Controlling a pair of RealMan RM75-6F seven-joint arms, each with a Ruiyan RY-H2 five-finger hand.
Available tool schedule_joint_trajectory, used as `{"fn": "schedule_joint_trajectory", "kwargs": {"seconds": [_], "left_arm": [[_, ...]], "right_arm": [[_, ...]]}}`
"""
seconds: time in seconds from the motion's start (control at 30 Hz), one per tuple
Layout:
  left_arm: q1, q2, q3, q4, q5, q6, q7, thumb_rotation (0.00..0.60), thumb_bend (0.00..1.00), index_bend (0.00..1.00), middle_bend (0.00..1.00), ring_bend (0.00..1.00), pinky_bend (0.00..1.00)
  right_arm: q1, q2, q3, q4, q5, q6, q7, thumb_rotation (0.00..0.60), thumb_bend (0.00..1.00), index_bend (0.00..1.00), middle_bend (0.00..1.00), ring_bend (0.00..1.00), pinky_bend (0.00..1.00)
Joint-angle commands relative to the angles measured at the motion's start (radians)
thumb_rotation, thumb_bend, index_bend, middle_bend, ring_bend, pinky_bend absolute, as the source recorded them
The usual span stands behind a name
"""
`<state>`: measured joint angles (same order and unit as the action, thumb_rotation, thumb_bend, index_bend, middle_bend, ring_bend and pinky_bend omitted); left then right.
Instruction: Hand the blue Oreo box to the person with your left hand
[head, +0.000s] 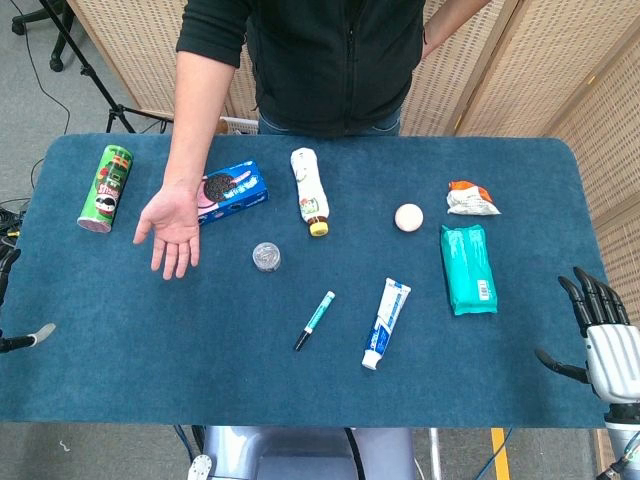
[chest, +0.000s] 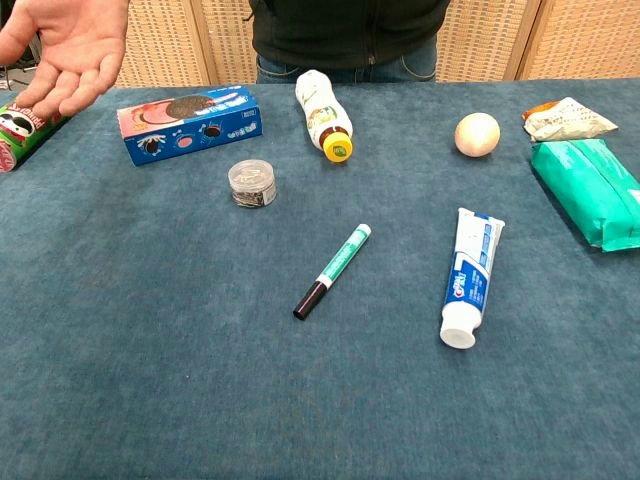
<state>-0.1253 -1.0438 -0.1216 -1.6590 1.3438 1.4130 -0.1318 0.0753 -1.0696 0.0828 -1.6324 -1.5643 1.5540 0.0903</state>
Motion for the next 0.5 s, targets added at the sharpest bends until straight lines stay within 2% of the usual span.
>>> {"fn": "schedule_joint_trajectory", "kwargs": {"seconds": [0.03,0.5], "left_arm": [[0.001,-0.001,-0.001,0.0,-0.001,0.003,0.001,0.6,0.0,0.0,0.0,0.0,0.0],[-0.005,-0.004,-0.011,0.011,-0.031,-0.018,0.004,0.6,0.0,0.0,0.0,0.0,0.0]], "right_arm": [[0.0,0.001,-0.001,0.0,-0.001,0.0,0.0,0.6,0.0,0.0,0.0,0.0,0.07],[0.002,0.002,0.001,-0.002,0.005,-0.006,0.0,0.6,0.0,0.0,0.0,0.0,0.07]]}}
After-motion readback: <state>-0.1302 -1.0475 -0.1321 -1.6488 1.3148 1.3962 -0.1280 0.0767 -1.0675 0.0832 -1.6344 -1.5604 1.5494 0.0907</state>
